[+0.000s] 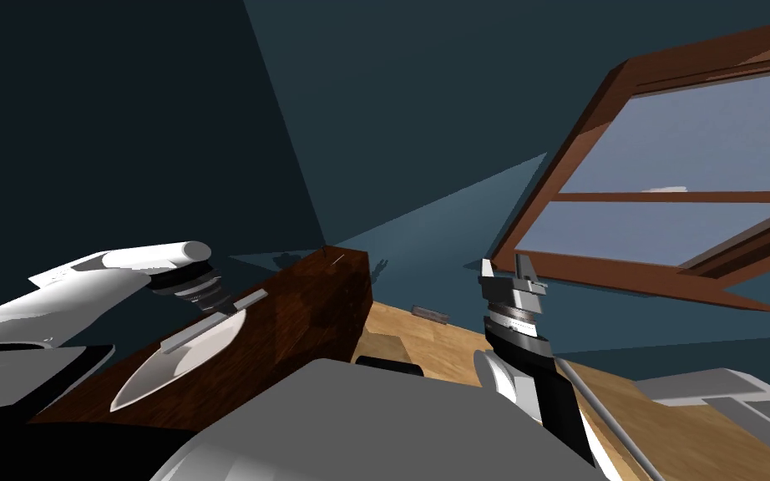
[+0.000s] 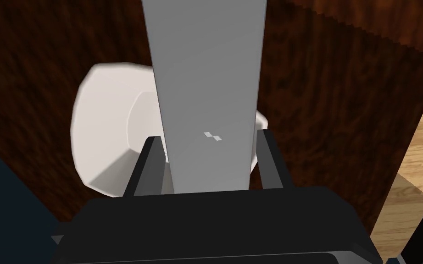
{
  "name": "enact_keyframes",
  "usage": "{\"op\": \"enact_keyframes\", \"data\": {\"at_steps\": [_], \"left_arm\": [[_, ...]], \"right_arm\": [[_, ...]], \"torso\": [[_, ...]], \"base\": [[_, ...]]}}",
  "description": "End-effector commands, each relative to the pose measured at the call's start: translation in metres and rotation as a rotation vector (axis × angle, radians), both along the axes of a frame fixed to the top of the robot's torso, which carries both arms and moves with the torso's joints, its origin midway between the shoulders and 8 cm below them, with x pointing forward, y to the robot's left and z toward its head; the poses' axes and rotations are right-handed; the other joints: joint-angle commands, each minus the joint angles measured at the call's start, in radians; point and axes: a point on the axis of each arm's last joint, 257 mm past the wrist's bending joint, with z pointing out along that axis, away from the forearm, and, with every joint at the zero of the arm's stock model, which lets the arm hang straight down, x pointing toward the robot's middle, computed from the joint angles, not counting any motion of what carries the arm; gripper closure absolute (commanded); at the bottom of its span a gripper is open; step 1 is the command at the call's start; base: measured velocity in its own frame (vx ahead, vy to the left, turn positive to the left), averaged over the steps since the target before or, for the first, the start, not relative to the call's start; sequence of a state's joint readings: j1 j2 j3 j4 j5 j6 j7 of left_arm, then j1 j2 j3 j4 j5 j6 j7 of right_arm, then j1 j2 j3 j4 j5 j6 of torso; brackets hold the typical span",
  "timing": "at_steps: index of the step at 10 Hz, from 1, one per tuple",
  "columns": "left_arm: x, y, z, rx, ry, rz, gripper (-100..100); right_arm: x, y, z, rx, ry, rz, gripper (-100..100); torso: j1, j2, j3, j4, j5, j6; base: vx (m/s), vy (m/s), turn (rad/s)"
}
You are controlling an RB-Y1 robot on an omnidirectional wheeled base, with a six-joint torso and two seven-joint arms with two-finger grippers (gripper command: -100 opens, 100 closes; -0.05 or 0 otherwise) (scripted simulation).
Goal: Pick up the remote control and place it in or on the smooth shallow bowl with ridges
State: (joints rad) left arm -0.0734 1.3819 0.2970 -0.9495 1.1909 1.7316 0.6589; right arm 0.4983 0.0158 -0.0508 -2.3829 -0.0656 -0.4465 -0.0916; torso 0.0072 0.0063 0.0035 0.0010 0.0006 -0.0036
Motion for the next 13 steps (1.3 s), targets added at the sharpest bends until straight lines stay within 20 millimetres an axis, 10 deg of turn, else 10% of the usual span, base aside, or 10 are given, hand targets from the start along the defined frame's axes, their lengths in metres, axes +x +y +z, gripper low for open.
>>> {"op": "enact_keyframes", "data": {"at_steps": [1,5,6,10,11,12,13], "left_arm": [[-0.011,0.006,-0.004,-0.006,0.008,0.023,100],[-0.028,0.014,-0.011,-0.017,0.021,0.059,100],[-0.029,0.015,-0.011,-0.017,0.022,0.062,-100],[-0.029,0.015,-0.011,-0.017,0.022,0.062,-100],[-0.029,0.015,-0.011,-0.017,0.022,0.062,0],[-0.028,0.013,0.004,-0.018,0.022,0.061,-100],[-0.027,0.012,0.015,-0.019,0.022,0.06,-100]], "right_arm": [[0.0,0.0,0.0,0.0,0.0,0.0,0],[0.0,0.0,0.0,0.0,0.0,0.0,0],[0.0,0.0,0.0,0.0,0.0,0.0,0],[0.0,0.0,0.0,0.0,0.0,0.0,0],[0.0,0.0,0.0,0.0,0.0,0.0,0],[0.0,0.0,0.0,0.0,0.0,0.0,0],[0.0,0.0,0.0,0.0,0.0,0.0,0]], "torso": [[0.0,0.0,0.0,0.0,0.0,0.0],[0.002,0.001,0.001,0.0,0.0,-0.001],[-0.003,-0.002,-0.001,0.0,-0.001,0.001],[-0.008,-0.005,-0.003,-0.001,-0.002,0.001],[-0.008,-0.005,-0.003,-0.001,-0.002,0.001],[-0.008,-0.005,-0.003,-0.001,-0.002,0.001],[-0.008,-0.005,-0.003,-0.001,-0.003,0.001]], "base": [[-0.066,0.11,-0.013],[-0.054,0.1,-0.003],[-0.007,0.012,0.003],[-0.001,0.001,0.0],[0.0,0.0,0.0],[0.001,0.007,0.008],[0.0,0.016,0.01]]}}
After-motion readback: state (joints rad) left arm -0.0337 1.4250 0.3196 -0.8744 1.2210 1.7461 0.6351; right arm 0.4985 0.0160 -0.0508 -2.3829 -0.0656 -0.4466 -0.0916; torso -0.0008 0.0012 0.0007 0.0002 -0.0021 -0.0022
